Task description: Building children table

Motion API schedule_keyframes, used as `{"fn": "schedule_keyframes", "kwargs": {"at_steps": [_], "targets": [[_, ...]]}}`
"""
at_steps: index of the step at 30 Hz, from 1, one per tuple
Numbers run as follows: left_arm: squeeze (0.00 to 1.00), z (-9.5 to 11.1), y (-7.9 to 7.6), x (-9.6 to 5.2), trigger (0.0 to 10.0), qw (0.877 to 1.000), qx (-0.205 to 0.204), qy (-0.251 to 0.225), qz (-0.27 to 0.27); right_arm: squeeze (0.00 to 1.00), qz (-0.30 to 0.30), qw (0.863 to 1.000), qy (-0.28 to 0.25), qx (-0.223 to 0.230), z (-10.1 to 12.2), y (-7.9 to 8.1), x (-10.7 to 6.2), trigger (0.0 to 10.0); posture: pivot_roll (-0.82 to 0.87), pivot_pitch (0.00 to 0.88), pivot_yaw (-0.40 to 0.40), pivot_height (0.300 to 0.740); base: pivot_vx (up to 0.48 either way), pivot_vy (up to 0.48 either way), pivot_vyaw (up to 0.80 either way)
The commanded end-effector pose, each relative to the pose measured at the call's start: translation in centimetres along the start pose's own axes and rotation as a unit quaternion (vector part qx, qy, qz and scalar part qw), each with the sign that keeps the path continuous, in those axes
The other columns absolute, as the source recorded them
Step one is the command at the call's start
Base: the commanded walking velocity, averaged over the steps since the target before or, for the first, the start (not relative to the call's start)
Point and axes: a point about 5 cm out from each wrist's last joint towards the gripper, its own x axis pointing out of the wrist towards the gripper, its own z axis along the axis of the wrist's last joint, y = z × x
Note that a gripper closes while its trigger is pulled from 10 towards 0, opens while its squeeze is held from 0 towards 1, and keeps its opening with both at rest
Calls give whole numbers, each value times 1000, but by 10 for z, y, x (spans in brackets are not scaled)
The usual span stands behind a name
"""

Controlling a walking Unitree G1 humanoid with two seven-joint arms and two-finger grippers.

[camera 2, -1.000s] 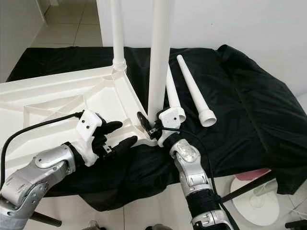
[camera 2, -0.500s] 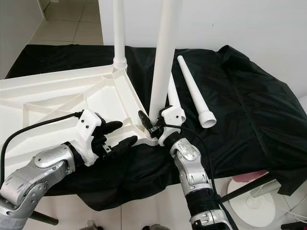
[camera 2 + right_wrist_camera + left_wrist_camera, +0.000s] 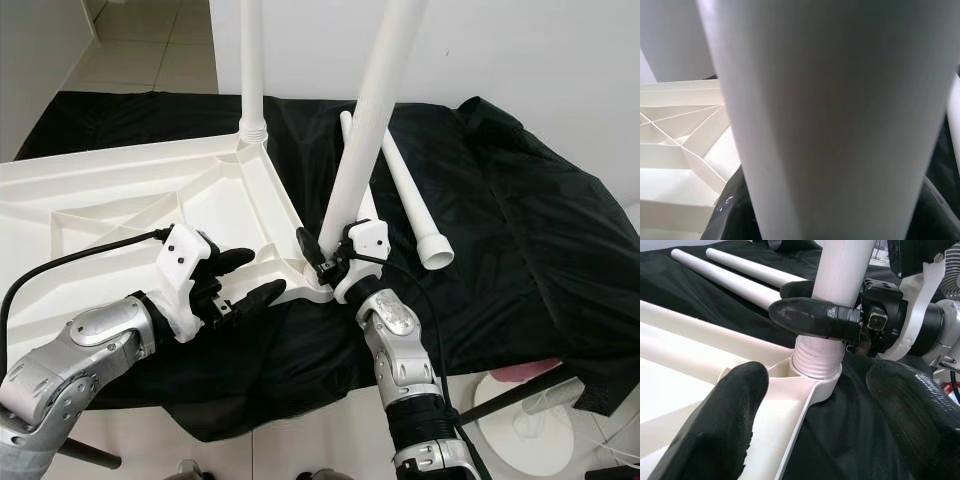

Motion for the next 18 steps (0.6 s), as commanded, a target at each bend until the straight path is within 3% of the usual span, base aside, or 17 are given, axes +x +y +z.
{"fn": "schedule_keyframes", "kwargs": {"at_steps": [1, 4, 7, 17, 18], "targets": [[0, 1, -7, 0, 10000, 999, 2, -1, -51, 0, -62, 989, 88, 101, -42, -10, -20, 10000, 47, 112, -64, 740, 0, 0, 0], [0, 1, -7, 0, 10000, 999, 3, -1, -51, 0, -57, 990, 89, 91, -41, -10, -19, 10000, 49, 106, -63, 740, 0, 0, 0], [0, 2, -6, 0, 10000, 999, 4, -1, -51, 0, -31, 995, 93, 28, -39, -8, -19, 10000, 50, 105, -62, 740, 0, 0, 0], [0, 0, -8, 2, 10000, 999, 3, -1, -52, 0, -65, 994, 76, 39, -33, -12, -18, 10000, 47, 109, -63, 740, 0, 0, 0], [0, 0, -9, 3, 10000, 999, 2, -2, -53, 0, -97, 992, 71, 27, -31, -7, -15, 10000, 42, 111, -67, 740, 0, 0, 0]]}}
